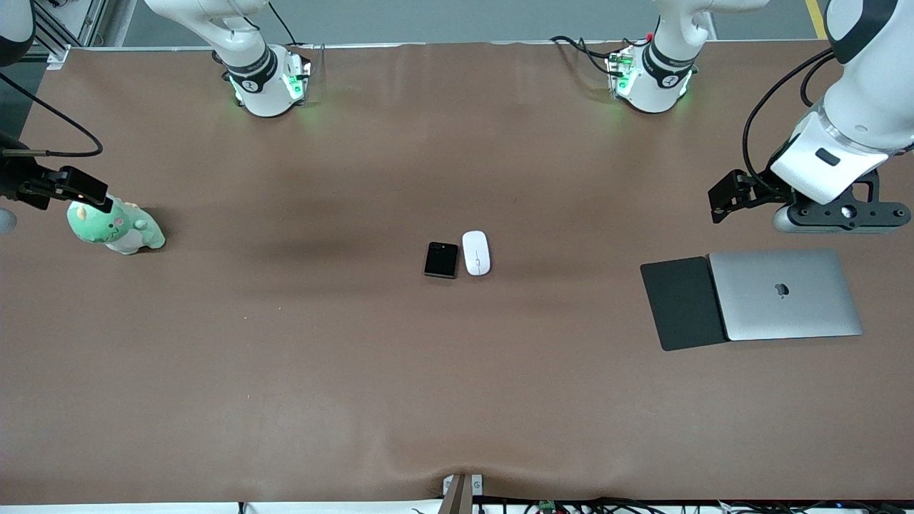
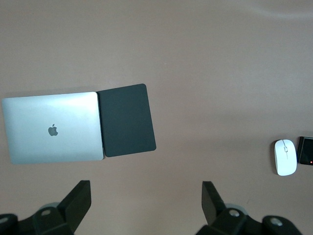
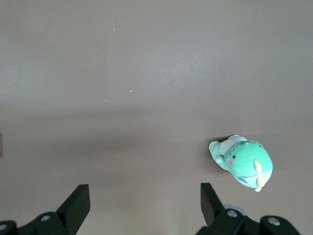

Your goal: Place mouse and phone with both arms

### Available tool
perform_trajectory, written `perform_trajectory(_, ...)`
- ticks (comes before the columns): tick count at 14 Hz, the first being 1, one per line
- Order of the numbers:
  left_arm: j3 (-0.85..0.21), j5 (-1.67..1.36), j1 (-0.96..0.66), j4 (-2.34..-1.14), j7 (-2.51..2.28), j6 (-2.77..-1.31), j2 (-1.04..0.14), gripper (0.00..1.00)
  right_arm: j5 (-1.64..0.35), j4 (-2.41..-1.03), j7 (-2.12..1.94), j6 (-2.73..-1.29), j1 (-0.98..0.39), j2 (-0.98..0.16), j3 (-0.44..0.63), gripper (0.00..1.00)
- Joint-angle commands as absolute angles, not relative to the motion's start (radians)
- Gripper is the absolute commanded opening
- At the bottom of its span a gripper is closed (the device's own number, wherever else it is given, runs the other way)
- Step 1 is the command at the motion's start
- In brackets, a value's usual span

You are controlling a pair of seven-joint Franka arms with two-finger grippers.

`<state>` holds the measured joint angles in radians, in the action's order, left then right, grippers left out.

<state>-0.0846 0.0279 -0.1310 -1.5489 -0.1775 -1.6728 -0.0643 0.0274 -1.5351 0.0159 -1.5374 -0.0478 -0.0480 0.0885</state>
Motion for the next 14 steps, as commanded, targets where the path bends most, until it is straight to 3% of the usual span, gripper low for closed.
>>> perform_trajectory(1, -0.087, 0.032, -0.135, -1.548, -0.176, -1.678, -0.061, 1.0, 0.031, -1.511, 0.015, -1.523, -0.052, -0.061, 0.089, 1.0)
perform_trajectory(7, -0.1, 0.04, -0.173, -1.546, -0.201, -1.684, -0.1, 1.0, 0.032, -1.511, 0.014, -1.516, -0.07, -0.06, 0.075, 1.0)
perform_trajectory(14, -0.1, 0.048, -0.33, -1.546, -0.449, -1.824, -0.238, 1.0, 0.029, -1.512, 0.003, -1.516, -0.074, -0.061, 0.058, 1.0)
